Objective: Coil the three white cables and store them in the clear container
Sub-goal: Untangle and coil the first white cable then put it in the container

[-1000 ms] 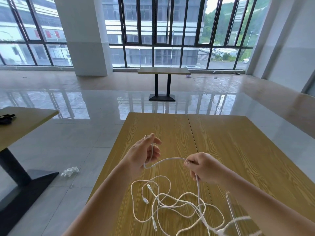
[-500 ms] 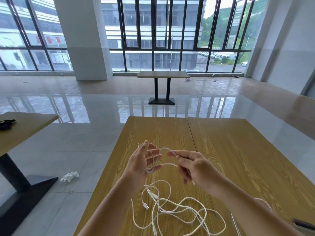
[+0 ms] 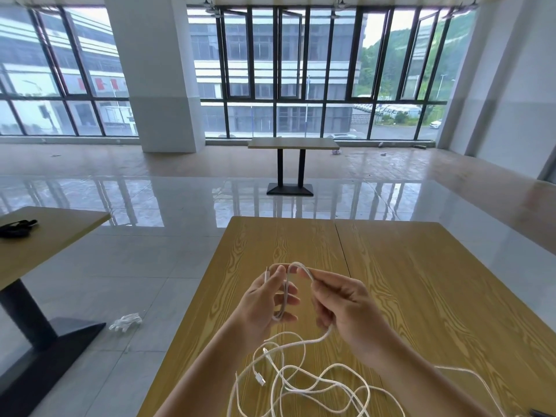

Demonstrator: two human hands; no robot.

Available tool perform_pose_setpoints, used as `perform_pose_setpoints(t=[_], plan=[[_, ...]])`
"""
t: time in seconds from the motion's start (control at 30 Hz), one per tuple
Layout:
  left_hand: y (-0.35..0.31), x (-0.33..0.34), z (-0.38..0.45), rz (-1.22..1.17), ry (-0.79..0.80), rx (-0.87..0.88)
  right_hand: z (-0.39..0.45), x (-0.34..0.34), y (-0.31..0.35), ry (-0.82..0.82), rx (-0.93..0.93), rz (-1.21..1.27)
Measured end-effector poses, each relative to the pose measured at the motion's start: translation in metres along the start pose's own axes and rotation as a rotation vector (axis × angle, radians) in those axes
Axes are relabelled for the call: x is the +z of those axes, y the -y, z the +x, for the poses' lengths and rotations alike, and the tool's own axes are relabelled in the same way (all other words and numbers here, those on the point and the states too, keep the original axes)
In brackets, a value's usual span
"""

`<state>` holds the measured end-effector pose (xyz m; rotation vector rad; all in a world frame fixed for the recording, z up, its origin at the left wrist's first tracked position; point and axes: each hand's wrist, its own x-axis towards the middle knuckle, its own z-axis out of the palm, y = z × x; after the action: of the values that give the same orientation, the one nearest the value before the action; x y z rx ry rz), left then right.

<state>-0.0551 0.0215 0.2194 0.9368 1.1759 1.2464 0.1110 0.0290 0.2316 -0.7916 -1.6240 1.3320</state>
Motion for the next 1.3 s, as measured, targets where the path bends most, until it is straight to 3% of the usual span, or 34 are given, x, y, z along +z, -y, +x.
perform_pose_setpoints(t=[0.17,0.4,0.73,1.0,1.07,1.3], plan=[[-0.001,0.003,-0.001,-0.047,0.008,0.023,-0.005,0.002,0.005,0.111,0.021,-0.066],[-0.005,0.012,-0.001,-0.216,0.059,0.072,-0.009,0.012,-0.004,0.035,0.06,-0.203],[-0.012,0.02,-0.005,-0.03,0.025,0.113,-0.017,0.013,-0.008,0.084,0.019,-0.358],[-0.025,0.02,-0.008,-0.07,0.018,0.068,-0.019,0.011,-0.009,0.164,-0.056,-0.451],[-0.028,0.02,-0.009,-0.071,0.013,0.064,-0.019,0.007,-0.008,0.221,0.011,-0.433],[-0.05,0.01,-0.003,-0.146,-0.017,0.076,-0.023,-0.007,-0.008,0.698,0.247,-0.591]])
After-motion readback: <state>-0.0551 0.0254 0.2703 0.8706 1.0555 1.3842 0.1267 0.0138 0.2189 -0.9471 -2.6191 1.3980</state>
